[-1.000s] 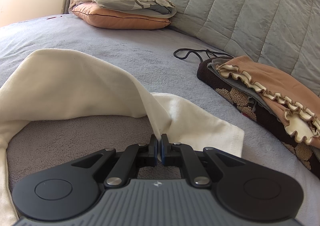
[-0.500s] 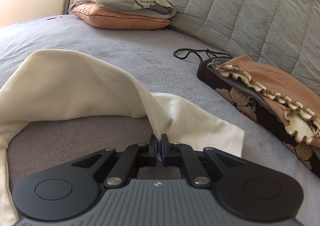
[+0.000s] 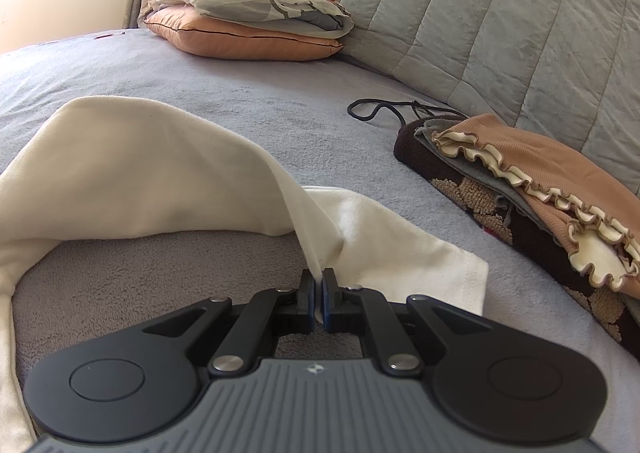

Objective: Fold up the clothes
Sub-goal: 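Keep holding the sleeve cuff with the right gripper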

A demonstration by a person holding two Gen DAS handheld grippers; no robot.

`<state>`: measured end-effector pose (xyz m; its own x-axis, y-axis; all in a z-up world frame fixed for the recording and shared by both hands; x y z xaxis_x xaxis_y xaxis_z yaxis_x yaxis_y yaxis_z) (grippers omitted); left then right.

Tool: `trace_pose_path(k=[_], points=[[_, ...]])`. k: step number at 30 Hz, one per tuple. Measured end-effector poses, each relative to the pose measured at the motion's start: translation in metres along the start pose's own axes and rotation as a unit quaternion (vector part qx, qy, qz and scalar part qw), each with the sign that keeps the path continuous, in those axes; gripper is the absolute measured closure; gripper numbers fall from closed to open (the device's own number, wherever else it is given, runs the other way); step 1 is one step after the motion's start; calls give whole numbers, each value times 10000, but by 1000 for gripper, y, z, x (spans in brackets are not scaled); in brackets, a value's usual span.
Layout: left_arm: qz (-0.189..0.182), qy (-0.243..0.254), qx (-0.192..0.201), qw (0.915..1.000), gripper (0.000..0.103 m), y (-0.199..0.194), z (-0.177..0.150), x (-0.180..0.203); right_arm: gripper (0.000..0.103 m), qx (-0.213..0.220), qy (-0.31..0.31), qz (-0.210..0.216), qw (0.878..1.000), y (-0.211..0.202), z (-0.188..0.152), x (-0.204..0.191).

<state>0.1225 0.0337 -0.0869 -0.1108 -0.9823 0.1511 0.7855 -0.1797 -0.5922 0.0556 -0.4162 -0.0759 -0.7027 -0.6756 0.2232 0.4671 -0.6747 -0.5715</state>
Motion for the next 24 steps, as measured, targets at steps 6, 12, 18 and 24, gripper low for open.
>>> trace_pose_path(k=[6, 12, 18, 24], points=[[0, 0, 0, 10000, 0, 0, 0, 0, 98, 21, -29, -22, 10000, 0, -1, -1], [0, -1, 0, 10000, 0, 0, 0, 0, 98, 59, -107, -76, 9999, 0, -2, -4], [0, 0, 0, 10000, 0, 0, 0, 0, 98, 88, -162, -120, 9998, 0, -3, -5], [1, 0, 0, 10000, 0, 0, 0, 0, 98, 105, -184, -141, 9997, 0, -3, -6]])
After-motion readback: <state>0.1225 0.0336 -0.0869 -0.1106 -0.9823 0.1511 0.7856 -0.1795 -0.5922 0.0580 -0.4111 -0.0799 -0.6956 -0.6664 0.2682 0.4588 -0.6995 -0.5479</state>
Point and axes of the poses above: each gripper's, at about its wrist camera, not at the fingertips, and y roughly the way its jaws point, x to its right, z to its top, the point moved 6 cm from there along y, roughly the way its jaws point, and after that the axes turned 1 degree about -y, right-handed, at the moved point
